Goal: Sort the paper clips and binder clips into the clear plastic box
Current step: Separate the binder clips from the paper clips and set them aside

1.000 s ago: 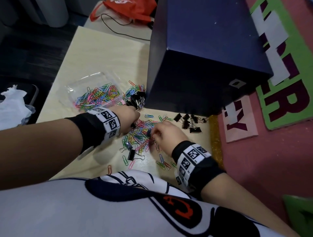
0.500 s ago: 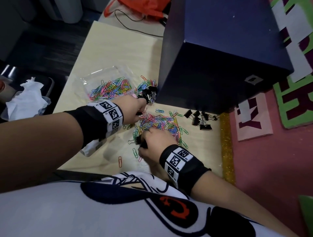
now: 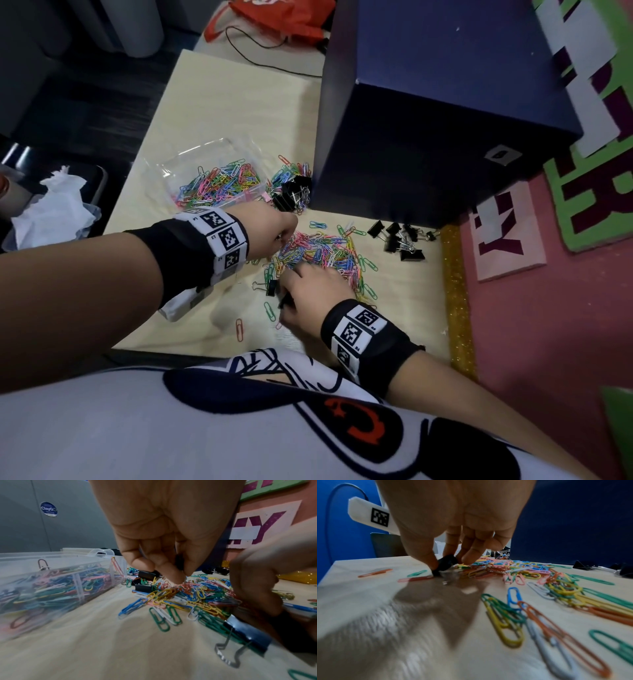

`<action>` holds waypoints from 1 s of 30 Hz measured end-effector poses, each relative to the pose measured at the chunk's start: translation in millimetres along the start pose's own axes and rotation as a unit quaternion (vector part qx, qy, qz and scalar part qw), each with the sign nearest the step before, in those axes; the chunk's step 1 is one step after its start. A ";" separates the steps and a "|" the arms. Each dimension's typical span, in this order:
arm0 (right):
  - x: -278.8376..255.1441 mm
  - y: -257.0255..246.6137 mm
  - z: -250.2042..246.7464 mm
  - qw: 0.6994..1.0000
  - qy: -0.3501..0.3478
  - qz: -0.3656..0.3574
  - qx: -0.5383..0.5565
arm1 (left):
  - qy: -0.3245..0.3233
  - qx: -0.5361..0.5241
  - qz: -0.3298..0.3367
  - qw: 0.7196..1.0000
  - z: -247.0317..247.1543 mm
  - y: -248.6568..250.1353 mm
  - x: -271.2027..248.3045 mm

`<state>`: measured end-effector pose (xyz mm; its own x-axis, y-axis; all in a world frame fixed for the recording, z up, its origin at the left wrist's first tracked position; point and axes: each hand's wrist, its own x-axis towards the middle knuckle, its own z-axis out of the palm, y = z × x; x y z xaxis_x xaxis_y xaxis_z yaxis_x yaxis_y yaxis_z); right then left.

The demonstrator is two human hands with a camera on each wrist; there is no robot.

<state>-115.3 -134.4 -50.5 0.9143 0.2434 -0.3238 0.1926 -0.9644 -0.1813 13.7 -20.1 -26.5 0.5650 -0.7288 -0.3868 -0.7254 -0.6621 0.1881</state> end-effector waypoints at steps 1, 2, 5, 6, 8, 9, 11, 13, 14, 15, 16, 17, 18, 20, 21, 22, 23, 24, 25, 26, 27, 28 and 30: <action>-0.5 0.2 -0.4 1.000 0.006 -0.001 0.010 | -0.002 0.002 0.005 1.000 -0.4 1.9 0.9; -1.3 0.6 -1.2 1.000 0.010 -0.003 0.024 | -0.004 0.003 0.011 1.000 -1.0 3.6 2.2; -5.4 5.6 -7.5 0.992 0.000 0.017 0.127 | -0.007 -0.010 0.022 1.000 -3.2 9.7 9.1; -6.9 9.2 -10.6 0.985 -0.007 0.039 0.167 | -0.007 -0.022 0.024 0.999 -4.8 12.8 12.0; -9.6 19.8 -16.3 0.973 0.005 0.094 0.212 | -0.008 -0.050 0.028 0.998 -9.5 20.8 18.8; -11.4 26.9 -17.7 0.967 0.031 0.126 0.219 | 0.002 -0.066 0.028 0.997 -11.4 25.4 22.6; -16.2 43.5 -20.6 0.941 0.116 0.206 0.240 | 0.049 -0.109 0.038 0.992 -13.3 35.0 29.4; -21.5 60.4 -26.9 0.887 0.216 0.305 0.272 | 0.076 -0.159 0.073 0.982 -14.5 44.9 34.1; -24.3 68.0 -29.3 0.859 0.253 0.348 0.277 | 0.071 -0.178 0.086 0.978 -15.3 48.3 35.8; -27.1 74.9 -30.9 0.843 0.274 0.380 0.266 | 0.059 -0.185 0.089 0.977 -16.2 50.5 36.9; -28.9 80.3 -31.2 0.837 0.280 0.398 0.250 | 0.046 -0.182 0.088 0.978 -17.3 51.0 36.4; -30.2 84.0 -30.9 0.837 0.278 0.408 0.237 | 0.036 -0.163 0.088 0.982 -18.1 50.0 35.8; -30.3 86.4 -30.0 0.840 0.258 0.418 0.231 | 0.025 -0.128 0.093 0.987 -19.0 48.1 33.9; -30.4 88.0 -28.3 0.853 0.162 0.442 0.225 | -0.036 -0.035 0.101 0.994 -18.5 43.3 27.7; -29.6 87.4 -27.6 0.862 0.085 0.455 0.208 | -0.083 0.012 0.100 0.991 -16.7 40.9 24.0; -29.1 85.4 -27.9 0.870 0.009 0.460 0.178 | -0.132 0.054 0.094 0.985 -12.7 37.9 20.3; -29.1 82.7 -28.0 0.876 -0.046 0.456 0.148 | -0.173 0.087 0.085 0.977 -8.2 34.9 17.0; -29.3 79.6 -28.3 0.881 -0.077 0.449 0.125 | -0.198 0.114 0.081 0.970 -2.9 31.6 14.4; -29.3 76.4 -27.3 0.882 -0.099 0.446 0.113 | -0.207 0.135 0.084 0.965 2.8 28.6 13.0; -29.0 72.6 -25.3 0.882 -0.117 0.445 0.107 | -0.209 0.154 0.090 0.962 7.5 26.9 11.2; -28.9 68.1 -21.5 0.884 -0.131 0.436 0.103 | -0.208 0.168 0.097 0.959 11.3 26.8 9.9; -28.9 63.1 -17.7 0.891 -0.135 0.421 0.104 | -0.208 0.179 0.102 0.956 14.3 27.7 8.5; -27.6 56.4 -13.8 0.905 -0.133 0.386 0.117 | -0.197 0.190 0.107 0.956 17.0 30.5 7.4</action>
<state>-124.8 -197.0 -39.0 0.6202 -0.4477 -0.6441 -0.5772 -0.8165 0.0118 -10.9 -42.7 -39.0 0.2510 -0.6689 -0.6997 -0.9403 -0.3402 -0.0121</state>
